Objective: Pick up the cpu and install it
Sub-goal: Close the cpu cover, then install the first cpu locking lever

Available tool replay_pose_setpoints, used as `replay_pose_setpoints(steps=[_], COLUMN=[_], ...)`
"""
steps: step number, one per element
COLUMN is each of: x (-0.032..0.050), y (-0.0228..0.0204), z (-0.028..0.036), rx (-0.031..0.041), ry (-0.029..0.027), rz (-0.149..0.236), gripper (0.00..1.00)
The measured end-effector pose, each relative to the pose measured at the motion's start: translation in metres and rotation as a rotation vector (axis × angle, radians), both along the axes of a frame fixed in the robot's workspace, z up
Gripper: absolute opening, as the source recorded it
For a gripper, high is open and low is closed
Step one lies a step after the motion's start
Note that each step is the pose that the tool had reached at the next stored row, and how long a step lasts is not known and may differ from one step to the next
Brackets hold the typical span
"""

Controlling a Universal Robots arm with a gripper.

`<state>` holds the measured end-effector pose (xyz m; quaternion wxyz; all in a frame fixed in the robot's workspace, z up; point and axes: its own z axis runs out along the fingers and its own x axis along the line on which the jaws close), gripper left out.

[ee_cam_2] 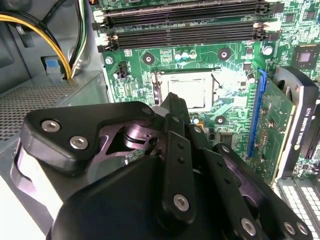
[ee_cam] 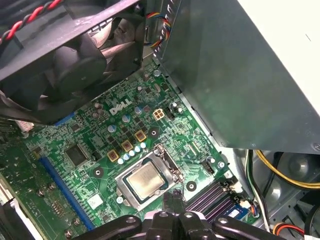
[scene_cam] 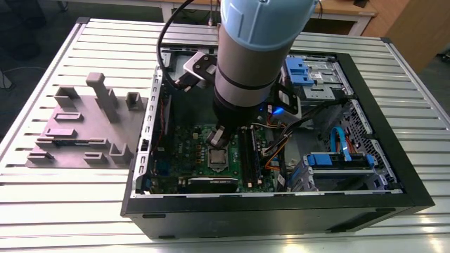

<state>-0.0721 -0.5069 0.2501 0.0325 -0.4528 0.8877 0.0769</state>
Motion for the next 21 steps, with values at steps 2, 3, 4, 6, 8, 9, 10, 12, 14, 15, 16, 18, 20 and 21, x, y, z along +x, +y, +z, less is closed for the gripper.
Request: replay_pose_setpoints(steps=[2, 3, 4, 6, 8, 9, 10, 12, 14, 15, 16, 18, 20, 21], x=[0.0001, 0.0001, 0.0001, 0.0001, 0.0002, 0.0002, 0.0002, 0.0002, 0.0002, 0.0002, 0.0002, 0.0002, 0.0002, 0.0002], y=[0.0001, 0.0001, 0.0001, 0.0000, 0.0001, 0.0001, 0.0000, 0.0000, 0.0000, 0.0000, 0.0001, 0.0001, 0.0000, 0.0001], z=[0.0015, 0.0027, 0.0040, 0.0069, 0.0077, 0.0077, 0.0081, 0.0098, 0.0114, 0.0119, 0.0118, 0.0119, 0.0121, 0.0121], rx=[0.0002, 0.0002, 0.0002, 0.0000, 0.0003, 0.0004, 0.0002, -0.0001, 0.0000, 0.0001, 0.0003, 0.0004, -0.0001, -0.0001], ry=[-0.0001, 0.0000, -0.0001, 0.0000, -0.0001, -0.0002, -0.0001, 0.0001, 0.0000, -0.0001, -0.0002, -0.0002, 0.0000, -0.0001], rz=[0.000, 0.000, 0.000, 0.000, 0.000, 0.000, 0.000, 0.000, 0.000, 0.000, 0.000, 0.000, 0.000, 0.000], gripper=[0.10, 0.10, 0.10, 0.10, 0.10, 0.10, 0.10, 0.10, 0.10, 0.10, 0.10, 0.10, 0.10, 0.10])
